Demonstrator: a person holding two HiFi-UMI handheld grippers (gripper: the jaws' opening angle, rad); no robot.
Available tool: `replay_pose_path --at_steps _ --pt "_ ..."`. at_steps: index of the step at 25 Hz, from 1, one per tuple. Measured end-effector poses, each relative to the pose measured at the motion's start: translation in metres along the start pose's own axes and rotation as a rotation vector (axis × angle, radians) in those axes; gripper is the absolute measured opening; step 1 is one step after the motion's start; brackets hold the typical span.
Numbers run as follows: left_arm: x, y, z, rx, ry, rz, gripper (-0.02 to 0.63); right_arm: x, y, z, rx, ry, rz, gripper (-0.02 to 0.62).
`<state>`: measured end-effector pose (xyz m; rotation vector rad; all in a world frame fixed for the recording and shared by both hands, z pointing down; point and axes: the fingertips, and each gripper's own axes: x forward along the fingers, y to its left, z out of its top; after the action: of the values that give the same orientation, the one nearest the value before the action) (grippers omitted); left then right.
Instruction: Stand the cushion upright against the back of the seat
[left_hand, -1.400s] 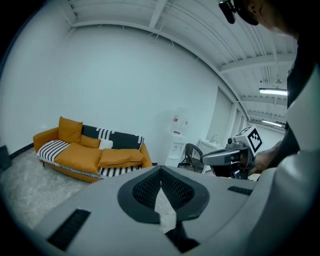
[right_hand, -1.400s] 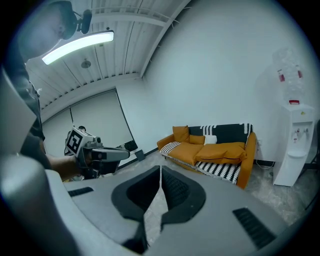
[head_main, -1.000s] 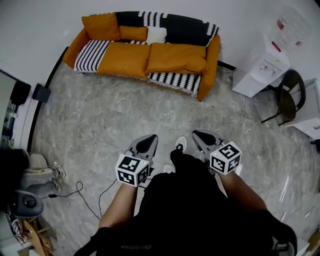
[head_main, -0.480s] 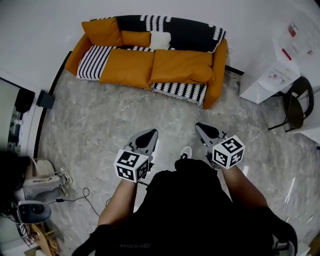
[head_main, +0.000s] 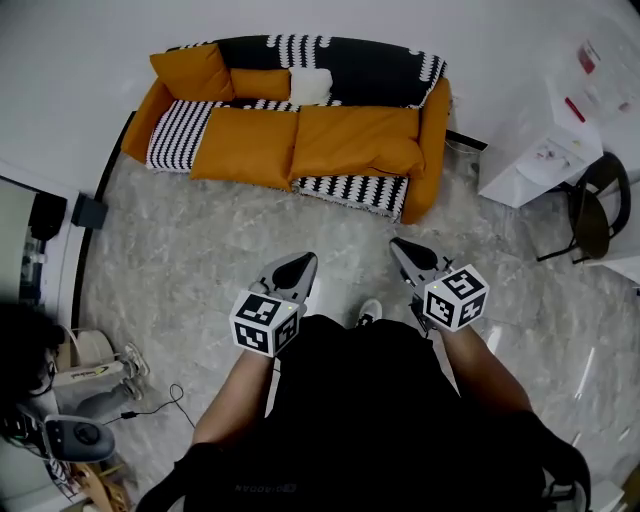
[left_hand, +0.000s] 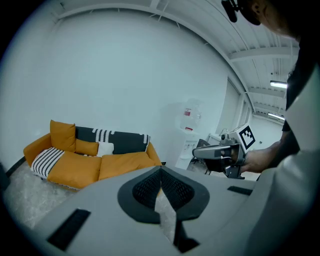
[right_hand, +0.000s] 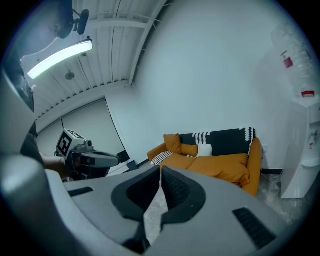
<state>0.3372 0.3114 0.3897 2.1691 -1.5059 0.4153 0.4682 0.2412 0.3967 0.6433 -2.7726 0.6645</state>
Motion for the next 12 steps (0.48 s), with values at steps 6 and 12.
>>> replay_pose_path --at_steps 6,12 --pt "0.021 0.003 0.009 0.011 0.027 -0.020 0.014 -0.002 -0.017 -0.004 0.030 0.014 -0.023 0.038" --pt "0.044 0.015 0.014 0.003 0.044 -0.059 0.014 0.011 -0.035 -0.004 0.050 0.016 -0.057 0.038"
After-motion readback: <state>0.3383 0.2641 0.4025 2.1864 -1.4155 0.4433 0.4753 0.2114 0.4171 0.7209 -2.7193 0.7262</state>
